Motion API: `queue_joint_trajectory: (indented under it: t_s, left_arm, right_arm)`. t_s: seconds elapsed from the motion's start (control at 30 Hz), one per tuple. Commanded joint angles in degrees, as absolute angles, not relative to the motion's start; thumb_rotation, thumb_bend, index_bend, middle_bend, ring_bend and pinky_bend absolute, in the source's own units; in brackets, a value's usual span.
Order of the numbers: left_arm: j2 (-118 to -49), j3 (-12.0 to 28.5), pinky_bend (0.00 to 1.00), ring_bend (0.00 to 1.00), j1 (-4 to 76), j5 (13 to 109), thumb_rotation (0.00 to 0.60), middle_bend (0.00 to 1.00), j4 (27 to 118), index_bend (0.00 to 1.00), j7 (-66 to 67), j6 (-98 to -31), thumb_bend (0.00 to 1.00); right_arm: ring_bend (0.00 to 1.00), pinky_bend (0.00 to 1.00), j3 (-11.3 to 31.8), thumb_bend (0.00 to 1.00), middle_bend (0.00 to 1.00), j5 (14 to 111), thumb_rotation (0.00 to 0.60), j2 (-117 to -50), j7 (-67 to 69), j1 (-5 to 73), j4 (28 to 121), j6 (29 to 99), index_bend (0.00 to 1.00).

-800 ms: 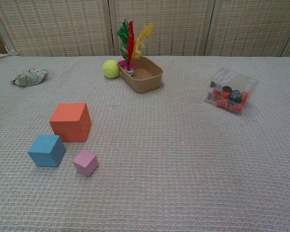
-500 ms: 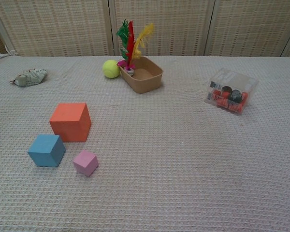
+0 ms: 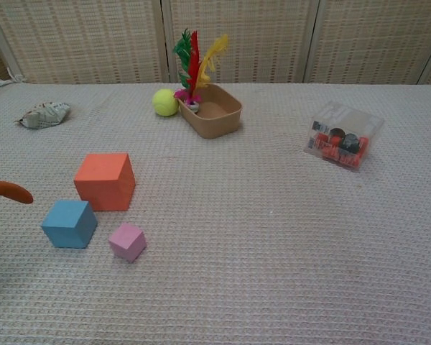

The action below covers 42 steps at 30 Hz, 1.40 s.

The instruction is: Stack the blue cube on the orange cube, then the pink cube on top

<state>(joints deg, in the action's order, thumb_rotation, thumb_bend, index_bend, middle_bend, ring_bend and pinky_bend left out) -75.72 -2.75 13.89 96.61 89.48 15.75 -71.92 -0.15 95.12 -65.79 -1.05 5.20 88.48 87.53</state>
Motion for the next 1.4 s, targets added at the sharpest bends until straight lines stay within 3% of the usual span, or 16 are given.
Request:
queue_joint_trajectory:
  t_s: [0.03, 0.87, 1.0, 1.17, 1.4]
  left_arm:
    - [-77.8, -1.6, 1.0, 0.99, 15.9, 94.5, 0.6, 0.98, 89.2, 0.21, 16.5, -69.4, 0.37]
    - [-85.3, 1.5, 1.0, 1.0, 21.2, 88.7, 0.6, 1.0, 84.3, 0.2, 20.9, -65.9, 0.36]
    - [-85.8, 1.5, 1.0, 1.0, 21.5, 87.7, 0.6, 1.0, 83.8, 0.26, 21.9, -65.5, 0.36]
    - [-86.5, 1.4, 1.0, 1.0, 21.8, 87.9, 0.6, 1.0, 83.1, 0.45, 21.3, -66.2, 0.36]
    - [-86.5, 1.2, 1.0, 1.0, 21.5, 88.3, 0.6, 1.0, 82.6, 0.57, 20.5, -68.4, 0.36]
  right_arm:
    - [0.0, 0.0, -0.2, 0.08, 0.0, 94.9, 0.6, -65.7, -1.2, 5.2, 88.6, 87.2, 0.0]
    - [0.0, 0.0, -0.2, 0.08, 0.0, 92.2, 0.6, -64.7, -3.1, 5.6, 90.4, 83.9, 0.0]
    - [0.0, 0.0, -0.1, 0.08, 0.0, 92.1, 0.6, -64.7, -3.1, 5.6, 90.5, 84.0, 0.0]
    - [0.0, 0.0, -0.1, 0.08, 0.0, 91.9, 0.6, -64.7, -3.3, 5.6, 90.5, 83.8, 0.0]
    - [0.0, 0.0, -0.2, 0.08, 0.0, 91.8, 0.6, -64.6, -3.4, 5.5, 90.7, 83.7, 0.0]
